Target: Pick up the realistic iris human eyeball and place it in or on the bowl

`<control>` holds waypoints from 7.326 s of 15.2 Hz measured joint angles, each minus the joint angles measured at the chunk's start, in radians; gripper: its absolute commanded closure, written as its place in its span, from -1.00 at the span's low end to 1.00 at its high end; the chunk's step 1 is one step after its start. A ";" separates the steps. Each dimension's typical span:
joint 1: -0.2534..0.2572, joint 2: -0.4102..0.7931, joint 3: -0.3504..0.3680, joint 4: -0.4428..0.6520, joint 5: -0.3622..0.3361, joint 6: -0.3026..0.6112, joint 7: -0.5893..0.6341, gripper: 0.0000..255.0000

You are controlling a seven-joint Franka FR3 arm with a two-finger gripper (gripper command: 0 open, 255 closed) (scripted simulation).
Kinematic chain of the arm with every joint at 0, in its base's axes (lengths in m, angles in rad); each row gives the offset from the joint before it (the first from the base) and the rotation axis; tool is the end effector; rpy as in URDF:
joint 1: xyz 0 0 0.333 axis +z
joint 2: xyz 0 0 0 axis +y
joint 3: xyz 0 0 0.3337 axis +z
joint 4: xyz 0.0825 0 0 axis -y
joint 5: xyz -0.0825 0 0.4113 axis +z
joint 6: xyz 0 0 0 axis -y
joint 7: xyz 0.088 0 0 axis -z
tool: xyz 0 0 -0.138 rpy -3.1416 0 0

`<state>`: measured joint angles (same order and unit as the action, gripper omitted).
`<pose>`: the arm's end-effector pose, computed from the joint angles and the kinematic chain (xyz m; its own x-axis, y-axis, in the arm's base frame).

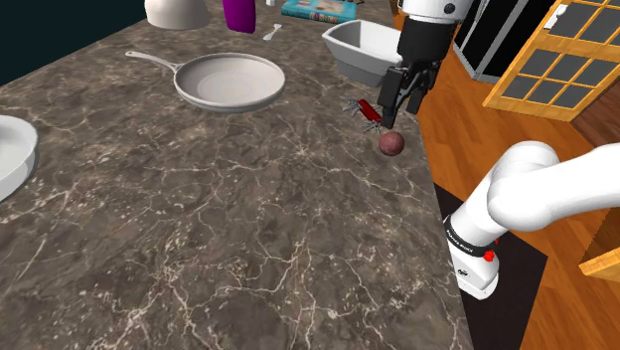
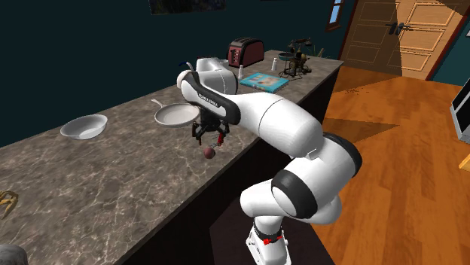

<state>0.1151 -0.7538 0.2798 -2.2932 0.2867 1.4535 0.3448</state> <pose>0.2766 0.1851 0.5704 0.9913 -0.0110 -0.1315 -0.0184 -0.9983 -0.0552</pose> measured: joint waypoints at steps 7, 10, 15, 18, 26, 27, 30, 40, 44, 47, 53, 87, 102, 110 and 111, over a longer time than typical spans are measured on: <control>0.013 -0.013 0.031 -0.075 0.030 0.065 0.010 -1.00; 0.016 -0.021 0.035 -0.101 0.035 0.083 0.008 -1.00; 0.017 -0.024 0.035 -0.105 0.036 0.085 0.007 1.00; 0.017 -0.024 0.035 -0.105 0.036 0.085 0.007 1.00; 0.016 -0.023 0.034 -0.099 0.035 0.080 0.008 1.00; 0.015 -0.019 0.032 -0.086 0.033 0.070 0.010 1.00; 0.013 -0.012 0.025 -0.046 0.026 0.037 0.014 1.00; 0.005 0.031 0.008 0.115 0.009 -0.079 0.037 1.00; 0.002 0.047 -0.001 0.179 0.002 -0.128 0.044 1.00; 0.000 0.066 -0.005 0.235 -0.002 -0.164 0.051 1.00; -0.005 0.107 -0.011 0.345 -0.008 -0.233 0.067 1.00; -0.176 0.778 -0.364 1.054 -0.238 -0.332 -0.460 1.00; -0.172 0.676 -0.360 0.737 -0.250 -0.116 -0.465 1.00; -0.172 0.675 -0.360 0.733 -0.250 -0.113 -0.465 -1.00; -0.172 0.675 -0.360 0.733 -0.250 -0.113 -0.465 -1.00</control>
<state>-0.0572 -0.0786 -0.0798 -1.5603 0.0372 1.3407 -0.1198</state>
